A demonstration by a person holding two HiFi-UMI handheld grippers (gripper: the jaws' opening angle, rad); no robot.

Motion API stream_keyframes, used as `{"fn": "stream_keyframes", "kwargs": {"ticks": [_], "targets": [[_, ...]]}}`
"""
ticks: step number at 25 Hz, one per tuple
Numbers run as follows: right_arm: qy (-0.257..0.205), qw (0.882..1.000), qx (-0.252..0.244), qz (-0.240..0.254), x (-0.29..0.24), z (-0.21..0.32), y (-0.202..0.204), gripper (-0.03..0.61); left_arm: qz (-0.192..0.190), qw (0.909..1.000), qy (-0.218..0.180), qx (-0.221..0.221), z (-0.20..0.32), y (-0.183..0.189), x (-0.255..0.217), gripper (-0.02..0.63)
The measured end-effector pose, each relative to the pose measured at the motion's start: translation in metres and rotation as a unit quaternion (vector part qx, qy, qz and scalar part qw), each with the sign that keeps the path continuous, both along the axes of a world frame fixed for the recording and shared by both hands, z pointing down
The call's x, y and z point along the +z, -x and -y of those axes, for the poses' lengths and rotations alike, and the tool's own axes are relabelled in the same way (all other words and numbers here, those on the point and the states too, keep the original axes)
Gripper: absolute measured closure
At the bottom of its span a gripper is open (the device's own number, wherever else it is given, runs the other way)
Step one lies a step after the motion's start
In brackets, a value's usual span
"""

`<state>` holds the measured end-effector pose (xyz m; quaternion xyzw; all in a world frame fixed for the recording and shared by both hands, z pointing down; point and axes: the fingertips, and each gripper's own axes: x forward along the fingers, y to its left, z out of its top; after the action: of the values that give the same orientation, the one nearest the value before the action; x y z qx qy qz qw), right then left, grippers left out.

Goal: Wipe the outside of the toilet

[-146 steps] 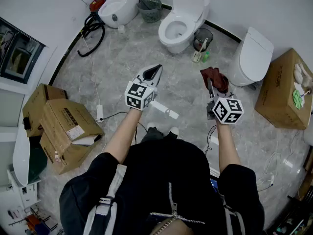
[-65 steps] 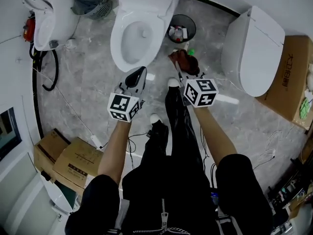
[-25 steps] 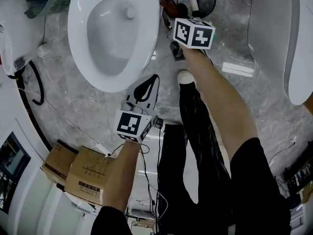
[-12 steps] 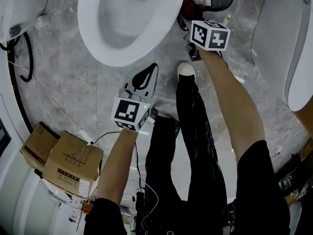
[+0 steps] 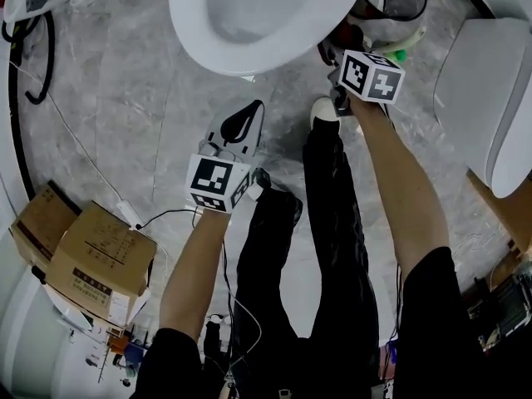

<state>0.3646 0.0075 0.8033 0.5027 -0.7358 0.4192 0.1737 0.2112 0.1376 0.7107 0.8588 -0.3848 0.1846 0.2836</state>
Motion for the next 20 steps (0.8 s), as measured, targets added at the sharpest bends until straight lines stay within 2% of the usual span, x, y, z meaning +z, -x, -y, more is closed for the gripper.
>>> {"fn": "stream_keyframes", "kwargs": {"ticks": [13,20], "targets": [[0.027,0.999,-0.027,0.005,0.011,-0.075,0.103,0.505,0.004,0.9984,-0.001,-0.056,-0.037,0.096,0.005,0.604],[0.037,0.997,-0.070,0.011,0.017,-0.093,0.159,0.503,0.009,0.9962,0.008,-0.086,-0.060,0.135,0.013,0.604]]}}
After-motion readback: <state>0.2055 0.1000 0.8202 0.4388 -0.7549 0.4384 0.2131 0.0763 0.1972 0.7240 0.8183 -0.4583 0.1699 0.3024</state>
